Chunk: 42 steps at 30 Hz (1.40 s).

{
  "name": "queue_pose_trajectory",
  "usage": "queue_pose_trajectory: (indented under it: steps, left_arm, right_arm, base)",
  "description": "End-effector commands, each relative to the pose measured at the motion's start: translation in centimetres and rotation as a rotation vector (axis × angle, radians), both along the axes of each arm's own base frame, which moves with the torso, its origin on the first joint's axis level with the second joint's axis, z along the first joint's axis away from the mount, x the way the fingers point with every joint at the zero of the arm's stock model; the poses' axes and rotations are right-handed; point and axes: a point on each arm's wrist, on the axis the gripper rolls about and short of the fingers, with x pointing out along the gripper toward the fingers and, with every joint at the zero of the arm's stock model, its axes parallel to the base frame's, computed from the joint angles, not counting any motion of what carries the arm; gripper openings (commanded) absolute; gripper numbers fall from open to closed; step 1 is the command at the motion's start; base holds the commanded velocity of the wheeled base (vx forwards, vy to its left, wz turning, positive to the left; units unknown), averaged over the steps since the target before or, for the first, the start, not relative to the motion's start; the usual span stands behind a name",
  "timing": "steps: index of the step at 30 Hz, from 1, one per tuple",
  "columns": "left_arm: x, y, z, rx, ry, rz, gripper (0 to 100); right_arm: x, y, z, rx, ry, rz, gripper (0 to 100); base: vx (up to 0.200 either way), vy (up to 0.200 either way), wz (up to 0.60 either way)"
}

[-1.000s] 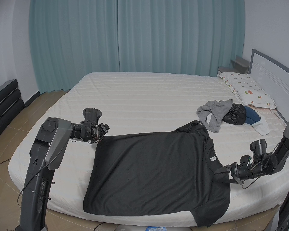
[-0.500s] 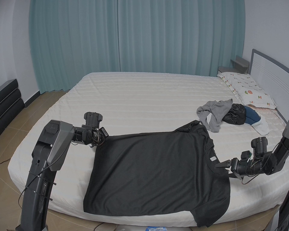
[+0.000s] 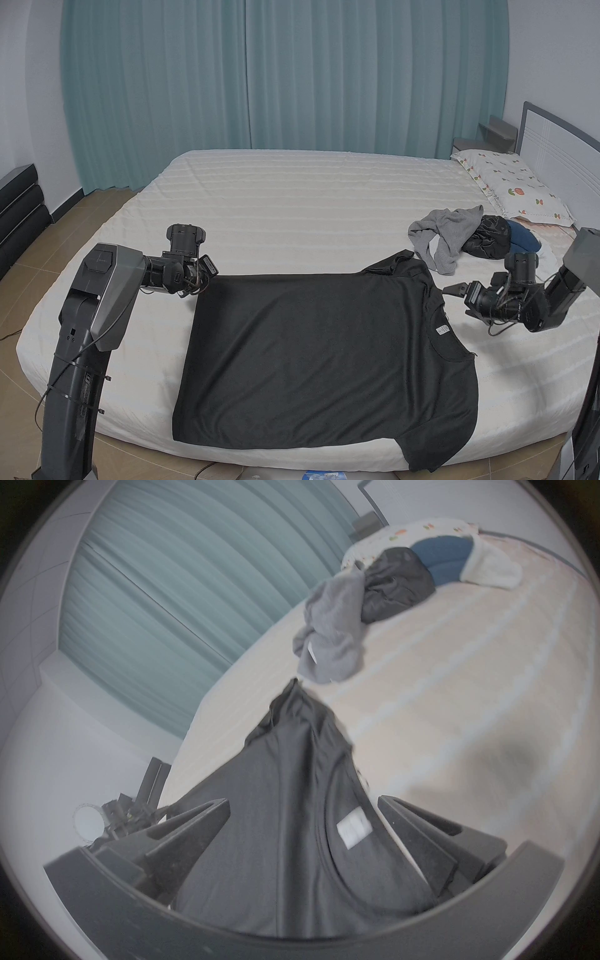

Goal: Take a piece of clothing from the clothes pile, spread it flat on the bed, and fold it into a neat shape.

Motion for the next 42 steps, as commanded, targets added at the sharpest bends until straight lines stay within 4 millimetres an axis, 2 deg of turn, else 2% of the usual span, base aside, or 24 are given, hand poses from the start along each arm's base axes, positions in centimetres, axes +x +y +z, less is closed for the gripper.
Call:
queue_pose_trajectory:
  steps: [1,7,9,10,11,13,14,22,26,27,32,38,39,42]
  left_arm:
    - [0.1,0.5,3.0,0.044,-0.081,0.037,0]
    - [0.0,0.6,4.1,0.074,-0.102,0.025,0]
    - [0.0,0.6,4.4,0.075,-0.107,0.028,0]
    - [0.0,0.6,4.4,0.075,-0.107,0.028,0]
    - [0.0,0.5,4.4,0.076,-0.107,0.027,0]
    - [0.0,0.5,4.4,0.076,-0.107,0.027,0]
    - [0.0,0.5,4.4,0.076,-0.105,0.027,0]
    - [0.0,0.4,4.0,0.077,-0.096,0.025,0]
    - [0.0,0.4,3.8,0.078,-0.093,0.026,0]
    - [0.0,0.4,3.8,0.078,-0.092,0.025,0]
    - [0.0,0.3,3.8,0.077,-0.093,0.024,0]
    - [0.0,0.4,3.8,0.078,-0.096,0.024,0]
    - [0.0,0.4,3.9,0.079,-0.099,0.024,0]
    - [0.1,0.6,4.1,0.085,-0.107,0.021,0]
  right_arm:
    - [7.1,2.2,-5.7,-0.053,-0.022,-0.04,100]
    - [10.4,3.2,-5.7,-0.057,-0.064,-0.028,100]
    - [11.9,3.3,-6.3,-0.054,-0.076,-0.029,100]
    - [11.9,3.3,-6.3,-0.054,-0.076,-0.029,100]
    - [13.1,3.3,-7.1,-0.054,-0.084,-0.032,100]
    - [13.1,3.3,-7.1,-0.054,-0.084,-0.032,100]
    - [14.4,3.2,-6.7,-0.053,-0.123,-0.032,100]
    - [16.7,3.1,-6.8,-0.051,-0.133,-0.029,100]
    - [16.8,3.1,-7.3,-0.053,-0.084,-0.023,100]
    - [16.7,3.1,-7.4,-0.053,-0.074,-0.021,0]
    - [16.7,3.3,-7.5,-0.054,-0.076,-0.016,0]
    - [17.1,2.9,-5.7,-0.037,-0.154,-0.033,0]
    - [17.2,2.6,-4.6,-0.026,-0.188,-0.044,0]
    - [17.3,1.8,-3.1,-0.001,-0.229,-0.072,0]
  base:
    - [0.0,0.0,0.0]
    - [0.0,0.0,0.0]
    - [0.0,0.0,0.0]
    - [0.0,0.0,0.0]
    - [0.0,0.0,0.0]
    - [0.0,0.0,0.0]
    - [0.0,0.0,0.0]
    - [0.0,0.0,0.0]
    - [0.0,0.0,0.0]
    - [0.0,0.0,0.0]
    - [0.0,0.0,0.0]
    - [0.0,0.0,0.0]
    - [0.0,0.0,0.0]
    - [0.0,0.0,0.0]
